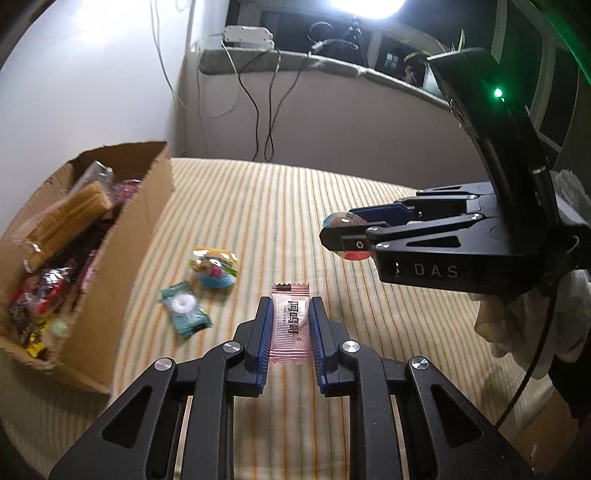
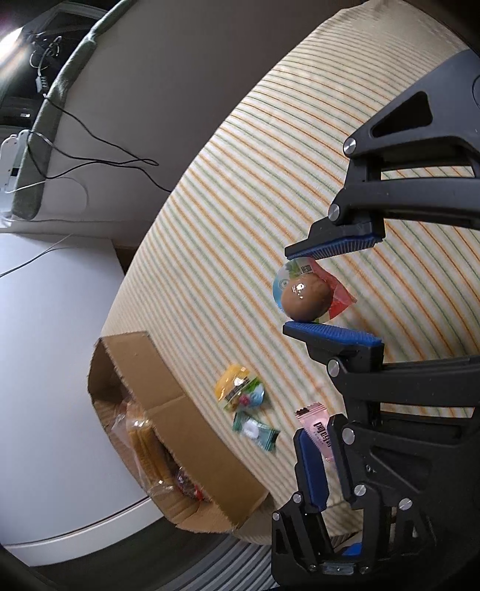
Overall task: Organize snacks
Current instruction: 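Carry both candies into the box and open both tools to release them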
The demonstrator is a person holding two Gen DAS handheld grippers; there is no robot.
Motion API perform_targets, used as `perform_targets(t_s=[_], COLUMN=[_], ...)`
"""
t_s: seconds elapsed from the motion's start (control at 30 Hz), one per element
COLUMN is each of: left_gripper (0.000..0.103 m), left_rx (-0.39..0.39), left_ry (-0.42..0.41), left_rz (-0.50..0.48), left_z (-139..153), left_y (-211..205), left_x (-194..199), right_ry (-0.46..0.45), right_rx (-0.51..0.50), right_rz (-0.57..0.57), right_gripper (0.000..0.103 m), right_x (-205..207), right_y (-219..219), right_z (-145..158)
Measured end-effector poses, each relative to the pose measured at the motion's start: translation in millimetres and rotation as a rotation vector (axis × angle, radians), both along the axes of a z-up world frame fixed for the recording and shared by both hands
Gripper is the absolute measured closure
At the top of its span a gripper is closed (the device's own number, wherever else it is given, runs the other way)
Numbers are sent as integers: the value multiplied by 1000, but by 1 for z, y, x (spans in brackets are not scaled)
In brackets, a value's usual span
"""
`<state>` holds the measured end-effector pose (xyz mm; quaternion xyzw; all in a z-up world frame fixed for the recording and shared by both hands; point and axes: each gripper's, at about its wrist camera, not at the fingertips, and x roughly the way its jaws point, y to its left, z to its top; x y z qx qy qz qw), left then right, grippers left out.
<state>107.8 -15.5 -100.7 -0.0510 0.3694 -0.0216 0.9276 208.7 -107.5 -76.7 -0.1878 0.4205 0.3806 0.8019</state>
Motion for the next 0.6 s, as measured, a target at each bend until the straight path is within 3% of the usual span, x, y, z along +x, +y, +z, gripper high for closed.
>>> perform_targets(t_s=[0.6], left_gripper=[85], left_rx=[-19], left_ry=[-109], left_rz=[115], left_z=[40], left_y=[78], left_x=[-32], right_ry=[-72], right_rx=[47], right_rz=[59], right_gripper=[68], right_x=[-5], right_y=[79], right_z=[51])
